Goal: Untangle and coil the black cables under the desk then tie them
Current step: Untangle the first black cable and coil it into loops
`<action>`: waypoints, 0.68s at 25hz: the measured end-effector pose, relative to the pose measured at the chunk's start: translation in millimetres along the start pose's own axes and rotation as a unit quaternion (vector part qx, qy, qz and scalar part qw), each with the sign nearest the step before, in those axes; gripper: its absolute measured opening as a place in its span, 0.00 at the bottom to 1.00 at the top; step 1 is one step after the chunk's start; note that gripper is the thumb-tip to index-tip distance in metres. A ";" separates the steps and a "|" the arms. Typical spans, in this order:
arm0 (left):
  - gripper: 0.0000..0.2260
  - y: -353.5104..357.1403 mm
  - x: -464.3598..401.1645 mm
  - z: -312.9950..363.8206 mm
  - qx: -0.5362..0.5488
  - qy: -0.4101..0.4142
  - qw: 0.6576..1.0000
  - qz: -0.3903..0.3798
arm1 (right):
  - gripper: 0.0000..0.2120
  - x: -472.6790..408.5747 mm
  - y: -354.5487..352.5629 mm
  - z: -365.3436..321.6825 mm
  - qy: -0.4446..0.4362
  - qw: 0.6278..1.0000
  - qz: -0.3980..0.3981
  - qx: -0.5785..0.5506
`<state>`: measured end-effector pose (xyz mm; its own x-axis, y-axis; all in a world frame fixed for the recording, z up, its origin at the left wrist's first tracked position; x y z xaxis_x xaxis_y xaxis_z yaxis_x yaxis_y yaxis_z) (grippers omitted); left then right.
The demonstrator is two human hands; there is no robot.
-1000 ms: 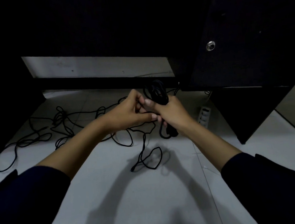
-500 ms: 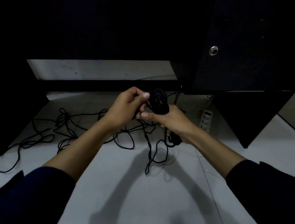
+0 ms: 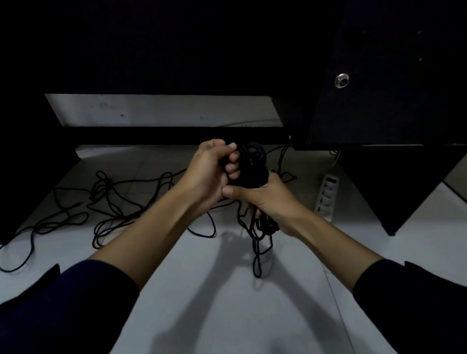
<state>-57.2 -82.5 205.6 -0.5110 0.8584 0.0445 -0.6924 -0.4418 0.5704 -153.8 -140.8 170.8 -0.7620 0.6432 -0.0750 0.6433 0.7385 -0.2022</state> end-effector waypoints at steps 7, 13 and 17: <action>0.07 2.6 -2.1 26.6 -0.298 0.138 0.942 -0.063 | 0.05 -6.1 2.5 -1.5 0.011 1.000 0.010 -0.017; 0.22 -9.8 8.3 22.7 -0.407 0.207 0.890 0.006 | 0.07 -9.3 -7.4 -0.1 0.076 0.997 0.025 -0.004; 0.40 -7.8 24.0 -22.5 -0.390 -0.013 0.920 -0.045 | 0.10 -8.2 -8.1 2.8 0.036 0.996 0.047 0.068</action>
<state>-75.5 -64.3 183.8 -0.4280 0.9023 0.0510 -0.8915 -0.4123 -0.1877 -152.9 -152.7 170.3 -0.6877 0.7253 -0.0308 0.6923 0.6425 -0.3284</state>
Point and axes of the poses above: each hand's wrist, its own x-axis away from the middle knuckle, its own y-axis out of the palm, z = x × y, the point moved 4 cm from there along -x, towards the middle knuckle, and after that the axes turned 4 degrees about x, right-handed, at the moved point
